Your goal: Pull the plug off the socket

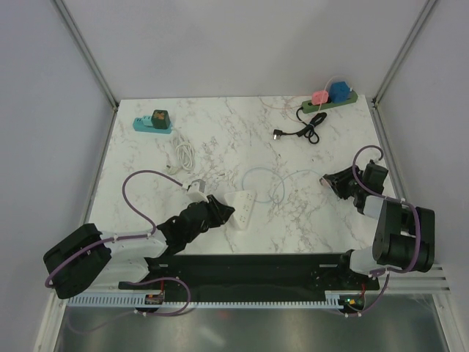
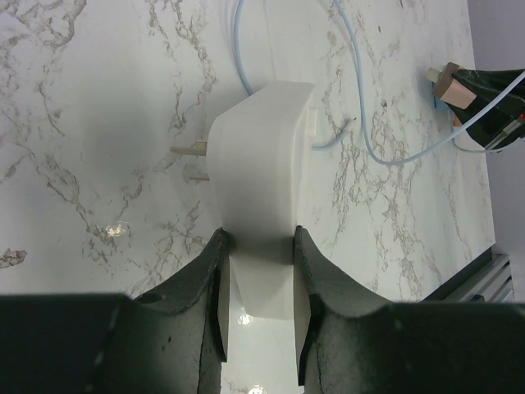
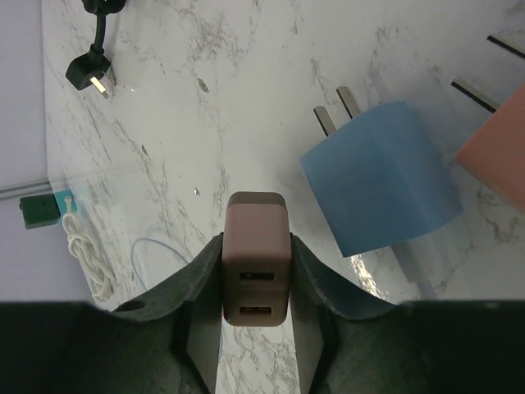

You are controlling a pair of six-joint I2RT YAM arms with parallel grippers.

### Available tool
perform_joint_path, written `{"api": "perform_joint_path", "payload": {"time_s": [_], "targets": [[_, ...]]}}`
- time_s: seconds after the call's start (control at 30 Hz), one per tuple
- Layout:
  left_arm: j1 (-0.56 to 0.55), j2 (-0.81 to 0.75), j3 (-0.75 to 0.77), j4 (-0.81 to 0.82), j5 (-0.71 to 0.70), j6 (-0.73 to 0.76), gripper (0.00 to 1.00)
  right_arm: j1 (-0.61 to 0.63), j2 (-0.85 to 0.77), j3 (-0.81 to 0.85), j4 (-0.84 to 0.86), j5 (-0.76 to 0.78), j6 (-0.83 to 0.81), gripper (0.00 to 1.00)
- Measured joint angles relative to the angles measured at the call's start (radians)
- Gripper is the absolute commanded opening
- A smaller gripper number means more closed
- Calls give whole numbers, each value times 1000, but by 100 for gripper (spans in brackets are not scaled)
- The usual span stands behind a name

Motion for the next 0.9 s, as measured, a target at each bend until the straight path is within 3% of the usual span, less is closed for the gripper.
{"api": "perform_joint_path", "payload": {"time_s": [0.23,0.4,0.9], "targets": [[0,8,3,4,0,0,2,5,0,-3,-16,-5,-27,63],[1,13,8,4,0,0,2,6,-17,-3,-66,-6,-49,69],[2,-9,3,-13,0,0,2,9,-320,186,-548,130,-279,80]]}}
